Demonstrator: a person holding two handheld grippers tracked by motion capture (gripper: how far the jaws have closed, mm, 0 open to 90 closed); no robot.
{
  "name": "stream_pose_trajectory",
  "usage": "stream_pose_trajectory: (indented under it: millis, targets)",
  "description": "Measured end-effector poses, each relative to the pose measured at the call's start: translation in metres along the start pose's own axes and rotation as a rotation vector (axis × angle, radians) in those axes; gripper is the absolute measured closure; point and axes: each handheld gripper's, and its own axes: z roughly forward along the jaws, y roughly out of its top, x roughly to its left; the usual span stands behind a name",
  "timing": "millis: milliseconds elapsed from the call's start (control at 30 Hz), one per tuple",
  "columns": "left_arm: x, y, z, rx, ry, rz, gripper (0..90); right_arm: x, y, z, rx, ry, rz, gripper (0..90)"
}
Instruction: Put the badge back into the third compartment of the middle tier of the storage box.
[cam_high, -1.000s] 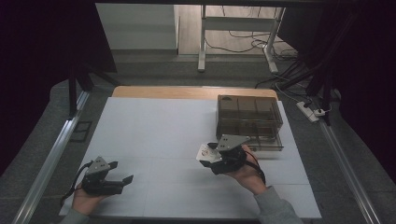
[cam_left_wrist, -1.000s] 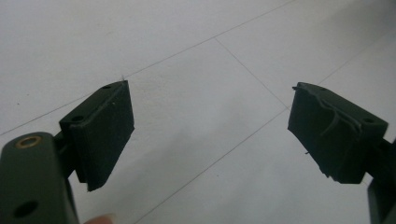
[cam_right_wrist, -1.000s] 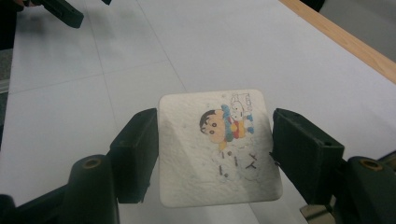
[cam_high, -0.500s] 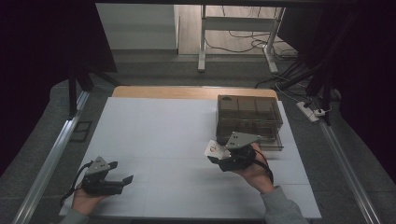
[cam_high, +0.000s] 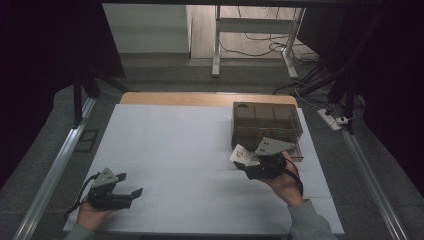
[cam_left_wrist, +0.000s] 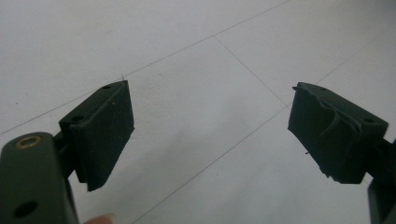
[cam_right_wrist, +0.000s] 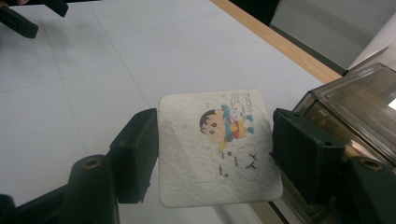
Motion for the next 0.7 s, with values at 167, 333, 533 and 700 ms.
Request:
stream_pose_trajectory:
  millis: [167,333,533,700]
  targets:
    - [0.0,0.0,0.0,0.003,0.0,0.002,13.9,-0.005,0.0,-0.007,0.002,-0.02,0.009,33.2]
    - [0.0,0.0,0.001,0.005,-0.002,0.003,13.9,-0.014,-0.004,-0.013,0.002,-0.051,0.029,33.2]
    - [0.0,0.0,0.001,0.008,-0.003,0.005,13.9,-0.024,-0.01,-0.018,0.014,-0.084,0.049,33.2]
    - [0.0,0.0,0.001,0.008,-0.003,0.006,13.9,-0.032,-0.015,-0.021,0.026,-0.112,0.062,33.2]
